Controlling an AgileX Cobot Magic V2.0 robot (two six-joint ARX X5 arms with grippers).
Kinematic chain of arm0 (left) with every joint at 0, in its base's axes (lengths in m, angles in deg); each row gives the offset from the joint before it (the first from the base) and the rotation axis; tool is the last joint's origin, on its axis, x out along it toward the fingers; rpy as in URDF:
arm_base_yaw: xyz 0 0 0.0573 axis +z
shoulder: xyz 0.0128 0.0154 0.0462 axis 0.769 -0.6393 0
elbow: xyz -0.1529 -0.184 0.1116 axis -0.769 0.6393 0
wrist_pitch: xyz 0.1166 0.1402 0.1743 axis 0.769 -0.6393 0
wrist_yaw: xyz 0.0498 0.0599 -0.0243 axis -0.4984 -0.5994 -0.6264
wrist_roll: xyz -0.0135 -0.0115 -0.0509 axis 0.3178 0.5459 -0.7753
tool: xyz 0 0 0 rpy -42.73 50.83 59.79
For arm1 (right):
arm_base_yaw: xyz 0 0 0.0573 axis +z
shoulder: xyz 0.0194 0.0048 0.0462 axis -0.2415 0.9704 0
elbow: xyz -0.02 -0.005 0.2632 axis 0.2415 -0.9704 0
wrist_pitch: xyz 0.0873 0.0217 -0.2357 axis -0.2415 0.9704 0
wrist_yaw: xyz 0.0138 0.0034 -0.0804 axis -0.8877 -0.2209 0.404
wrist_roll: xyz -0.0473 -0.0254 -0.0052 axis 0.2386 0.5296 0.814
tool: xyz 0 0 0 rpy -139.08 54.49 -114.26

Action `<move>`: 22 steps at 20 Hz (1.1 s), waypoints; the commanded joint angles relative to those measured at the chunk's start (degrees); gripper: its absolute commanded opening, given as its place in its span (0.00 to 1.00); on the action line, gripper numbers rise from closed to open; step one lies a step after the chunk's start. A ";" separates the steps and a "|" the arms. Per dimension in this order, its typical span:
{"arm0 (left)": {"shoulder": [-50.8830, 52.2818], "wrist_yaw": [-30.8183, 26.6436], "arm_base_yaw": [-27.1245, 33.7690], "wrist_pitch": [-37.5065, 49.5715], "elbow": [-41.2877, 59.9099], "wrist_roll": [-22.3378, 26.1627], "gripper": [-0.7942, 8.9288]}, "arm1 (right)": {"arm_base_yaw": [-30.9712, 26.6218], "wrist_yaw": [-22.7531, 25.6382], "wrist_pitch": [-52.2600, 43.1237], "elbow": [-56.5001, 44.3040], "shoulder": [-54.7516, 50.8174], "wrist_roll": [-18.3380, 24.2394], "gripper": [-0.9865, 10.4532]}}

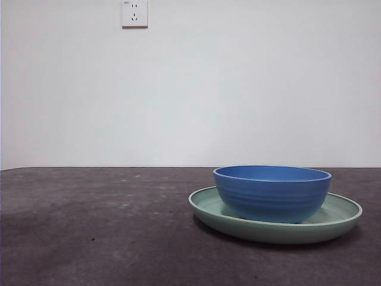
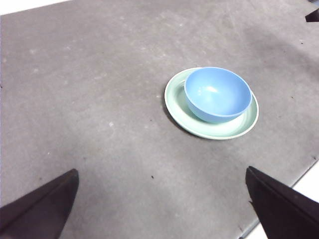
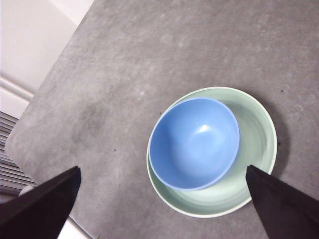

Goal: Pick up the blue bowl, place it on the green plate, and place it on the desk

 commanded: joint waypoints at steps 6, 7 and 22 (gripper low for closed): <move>-0.04 -0.13 -0.26 0.92 -0.61 -0.72 0.72 | 0.02 13.90 5.75 0.96 7.30 0.87 0.66; -0.04 -0.13 -0.26 0.94 -0.61 -0.72 0.72 | 0.11 15.43 5.49 0.96 9.73 1.09 0.66; -0.04 -0.13 -0.26 2.51 -0.63 -0.70 0.72 | 6.67 21.79 -10.47 0.94 42.80 4.57 0.58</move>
